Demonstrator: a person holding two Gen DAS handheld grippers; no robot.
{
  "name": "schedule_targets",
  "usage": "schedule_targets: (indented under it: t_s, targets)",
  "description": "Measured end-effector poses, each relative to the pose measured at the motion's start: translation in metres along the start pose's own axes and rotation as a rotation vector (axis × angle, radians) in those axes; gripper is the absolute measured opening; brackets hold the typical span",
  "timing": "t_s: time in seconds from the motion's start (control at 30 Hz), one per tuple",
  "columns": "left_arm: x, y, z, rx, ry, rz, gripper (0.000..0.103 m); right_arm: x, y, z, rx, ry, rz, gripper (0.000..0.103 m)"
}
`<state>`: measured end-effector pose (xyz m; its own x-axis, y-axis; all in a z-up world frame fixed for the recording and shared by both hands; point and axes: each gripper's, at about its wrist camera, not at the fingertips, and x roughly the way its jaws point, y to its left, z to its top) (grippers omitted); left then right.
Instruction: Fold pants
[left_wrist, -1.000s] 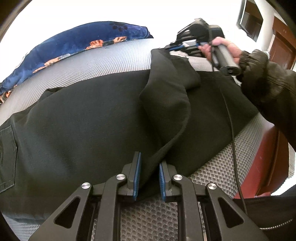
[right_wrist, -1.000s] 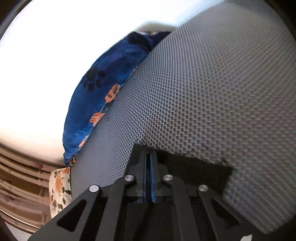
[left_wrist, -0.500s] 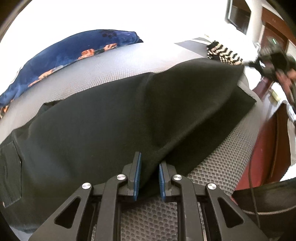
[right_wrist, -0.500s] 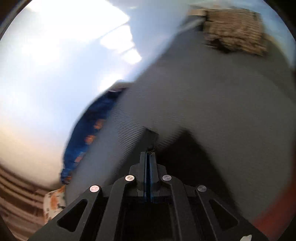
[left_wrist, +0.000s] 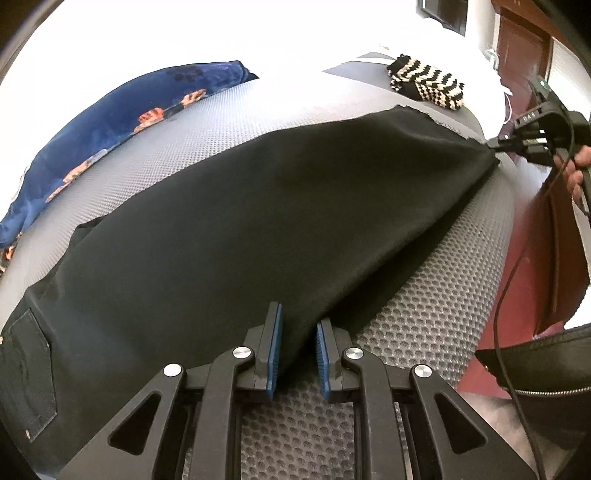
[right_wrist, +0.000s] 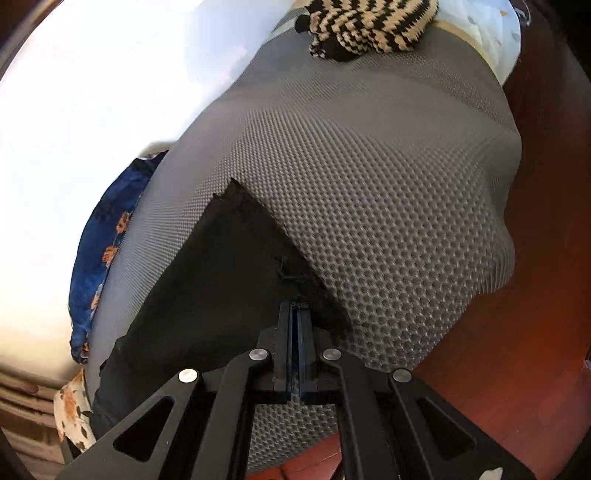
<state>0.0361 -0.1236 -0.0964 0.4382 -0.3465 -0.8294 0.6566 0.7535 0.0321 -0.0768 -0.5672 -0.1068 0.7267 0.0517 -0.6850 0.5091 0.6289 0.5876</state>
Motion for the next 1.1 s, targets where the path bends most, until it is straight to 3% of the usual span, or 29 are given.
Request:
schedule_targets:
  t_s: [0.23, 0.53, 0.77, 0.93, 1.1]
  targets:
    - [-0.005, -0.004, -0.005, 0.007, -0.004, -0.02, 0.017, 0.018, 0.009, -0.006, -0.032, 0.004, -0.075, 0.001]
    - [-0.012, 0.0, -0.006, -0.027, -0.014, -0.056, 0.012, 0.007, 0.003, -0.008, -0.004, -0.006, -0.048, 0.001]
    - [-0.007, -0.007, -0.009, 0.0, 0.002, -0.033, 0.012, 0.014, -0.001, -0.011, 0.007, 0.017, -0.06, 0.003]
    - [-0.017, 0.003, 0.0, -0.034, 0.02, -0.101, 0.027, 0.006, 0.007, -0.004, -0.029, 0.062, -0.061, 0.025]
    - [-0.041, 0.026, 0.009, -0.127, -0.075, -0.151, 0.051, -0.01, 0.023, 0.018, -0.091, 0.06, -0.02, 0.026]
